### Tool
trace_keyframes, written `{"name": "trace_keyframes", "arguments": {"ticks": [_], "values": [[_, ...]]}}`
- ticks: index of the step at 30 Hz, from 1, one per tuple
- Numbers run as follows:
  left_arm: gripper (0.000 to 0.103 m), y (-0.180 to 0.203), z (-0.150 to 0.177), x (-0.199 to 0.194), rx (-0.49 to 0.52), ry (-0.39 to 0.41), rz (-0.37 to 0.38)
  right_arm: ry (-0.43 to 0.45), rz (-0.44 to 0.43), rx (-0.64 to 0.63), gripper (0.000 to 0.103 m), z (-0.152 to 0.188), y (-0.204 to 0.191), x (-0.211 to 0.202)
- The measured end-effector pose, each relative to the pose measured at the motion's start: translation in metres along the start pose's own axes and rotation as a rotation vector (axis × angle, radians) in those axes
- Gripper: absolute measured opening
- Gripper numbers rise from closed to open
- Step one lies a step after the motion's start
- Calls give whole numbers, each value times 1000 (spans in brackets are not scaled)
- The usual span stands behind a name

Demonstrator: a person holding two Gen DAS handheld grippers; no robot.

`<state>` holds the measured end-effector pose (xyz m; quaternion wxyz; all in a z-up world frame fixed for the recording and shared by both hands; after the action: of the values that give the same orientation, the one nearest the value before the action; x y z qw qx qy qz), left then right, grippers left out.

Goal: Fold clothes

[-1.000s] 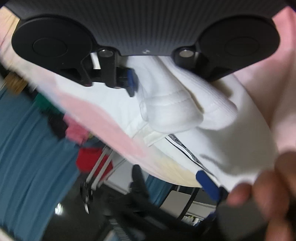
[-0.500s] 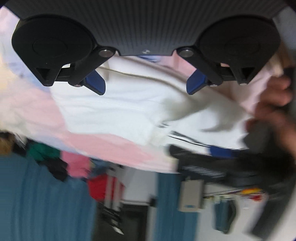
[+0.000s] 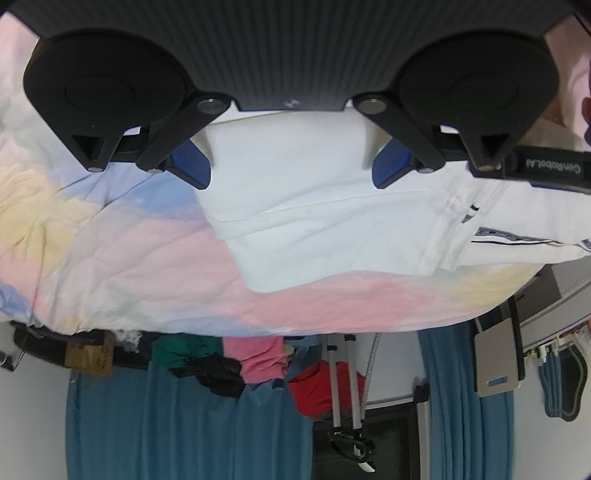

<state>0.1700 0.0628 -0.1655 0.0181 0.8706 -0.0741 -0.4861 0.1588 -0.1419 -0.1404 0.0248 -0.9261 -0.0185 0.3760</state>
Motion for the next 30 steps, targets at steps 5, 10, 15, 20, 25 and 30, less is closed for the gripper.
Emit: {"name": "trace_keyframes", "arguments": {"ticks": [5, 10, 15, 20, 25, 30], "values": [[95, -17, -3, -21, -59, 18, 25, -8, -25, -5, 96, 4, 1, 16], [95, -67, -13, -66, -215, 62, 26, -9, -59, 51, 95, 6, 9, 20], [95, -163, -2, -101, -558, 39, 52, 13, -79, 88, 95, 3, 12, 12], [95, -258, 33, -99, -966, -28, 157, 31, -89, 84, 70, 1, 9, 5], [95, -312, 53, -78, -1130, 0, 197, 19, -75, 65, 27, 2, 5, -1], [94, -340, 52, -63, -1220, 66, 218, 12, -130, 55, 20, -2, -4, -1]]}}
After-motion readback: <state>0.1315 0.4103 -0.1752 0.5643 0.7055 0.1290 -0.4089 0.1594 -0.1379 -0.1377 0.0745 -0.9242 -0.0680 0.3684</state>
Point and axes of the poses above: each gripper's, at about its wrist camera, not at the fingertips, and x roughly the way its jaws point, y to its right, z to its underside, the point moved 6 cm from there along x, roughly the way its jaws point, and after that the axes turned 12 degrees about -y, right-handed, at the moved point
